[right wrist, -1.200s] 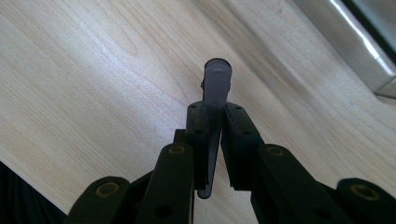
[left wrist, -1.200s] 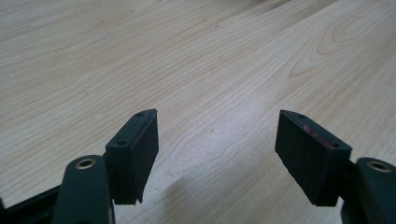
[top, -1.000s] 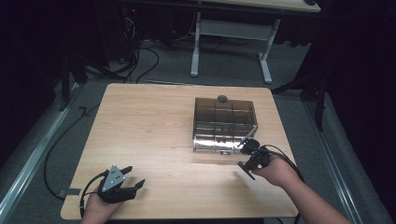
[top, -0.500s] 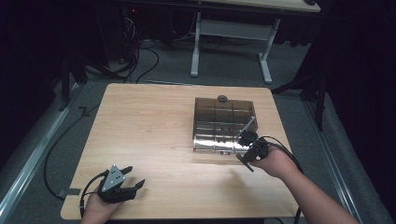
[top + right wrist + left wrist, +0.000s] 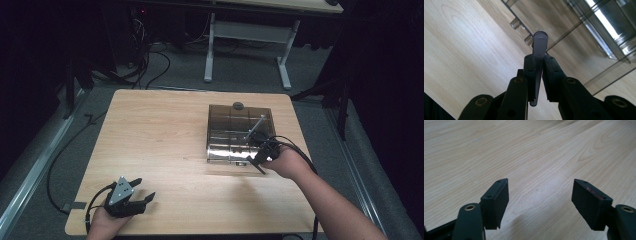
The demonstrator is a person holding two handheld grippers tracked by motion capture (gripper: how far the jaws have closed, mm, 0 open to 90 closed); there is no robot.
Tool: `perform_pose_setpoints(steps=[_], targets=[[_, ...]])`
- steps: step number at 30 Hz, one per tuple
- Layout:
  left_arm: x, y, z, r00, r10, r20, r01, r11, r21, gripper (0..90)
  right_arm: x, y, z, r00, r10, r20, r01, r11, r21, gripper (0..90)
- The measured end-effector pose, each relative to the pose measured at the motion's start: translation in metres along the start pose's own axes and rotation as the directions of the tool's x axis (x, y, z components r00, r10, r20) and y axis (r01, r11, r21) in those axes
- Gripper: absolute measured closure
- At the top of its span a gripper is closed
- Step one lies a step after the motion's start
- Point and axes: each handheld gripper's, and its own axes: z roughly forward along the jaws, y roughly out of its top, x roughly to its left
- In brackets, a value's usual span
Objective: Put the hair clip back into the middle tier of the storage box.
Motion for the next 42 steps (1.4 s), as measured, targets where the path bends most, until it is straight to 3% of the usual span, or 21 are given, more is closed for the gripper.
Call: perform_pose_setpoints(steps=[19, 25, 27, 28, 29, 30, 32, 33, 37, 39, 42], targets=[[0.0, 0.0, 0.0, 1.0, -0.001, 0.008, 0.001, 1.0, 0.001, 30.4, -0.006, 0.035, 0.002, 1.0, 0.005, 0.004, -0.005, 1.0, 0.01, 81.4], [0.0, 0.0, 0.0, 1.0, 0.0, 0.007, 0.0, 1.0, 0.001, 30.4, -0.006, 0.045, 0.005, 0.9999, -0.006, 0.012, 0.006, 1.0, 0.01, 81.4], [0.0, 0.0, 0.0, 1.0, -0.001, 0.007, 0.001, 1.0, 0.0, 30.4, -0.009, 0.049, 0.006, 0.9987, -0.051, 0.011, 0.051, 0.999, 0.002, 81.4], [0.0, 0.0, 0.0, 1.0, 0.0, 0.009, 0.0, 1.0, 0.002, 30.4, -0.007, 0.05, 0.006, 0.9998, -0.021, 0.006, 0.021, 1.0, 0.007, 81.4], [0.0, 0.0, 0.0, 1.0, 0.0, 0.009, 0.0, 1.0, 0.002, 30.4, -0.008, 0.052, 0.007, 0.9988, -0.048, 0.01, 0.048, 0.999, 0.003, 81.4], [0.0, 0.0, 0.0, 0.9999, 0.0, 0.01, 0.0, 1.0, 0.002, 30.4, -0.005, 0.053, 0.007, 0.9998, -0.014, 0.011, 0.014, 1.0, 0.015, 81.4], [0.0, 0.0, 0.0, 1.0, 0.0, 0.009, 0.0, 1.0, 0.001, 30.4, -0.008, 0.056, 0.01, 0.9985, -0.054, 0.011, 0.054, 0.999, 0.003, 81.5], [0.0, 0.0, 0.0, 0.9999, 0.002, 0.01, -0.002, 1.0, 0.003, 30.4, -0.006, 0.057, 0.01, 0.9991, -0.04, 0.014, 0.039, 0.999, 0.009, 81.4], [0.0, 0.0, 0.0, 1.0, 0.004, 0.008, -0.004, 1.0, 0.003, 30.4, -0.008, 0.061, 0.014, 0.9972, -0.072, 0.017, 0.072, 0.997, -0.003, 81.4], [0.001, 0.0, 0.0, 0.9999, 0.002, 0.011, -0.002, 1.0, 0.004, 30.4, -0.007, 0.062, 0.014, 0.9989, -0.044, 0.013, 0.044, 0.999, 0.003, 81.4], [0.001, 0.0, 0.0, 0.9999, 0.003, 0.01, -0.003, 1.0, 0.003, 30.4, -0.01, 0.064, 0.015, 0.9976, -0.068, 0.015, 0.068, 0.998, -0.004, 81.4]])
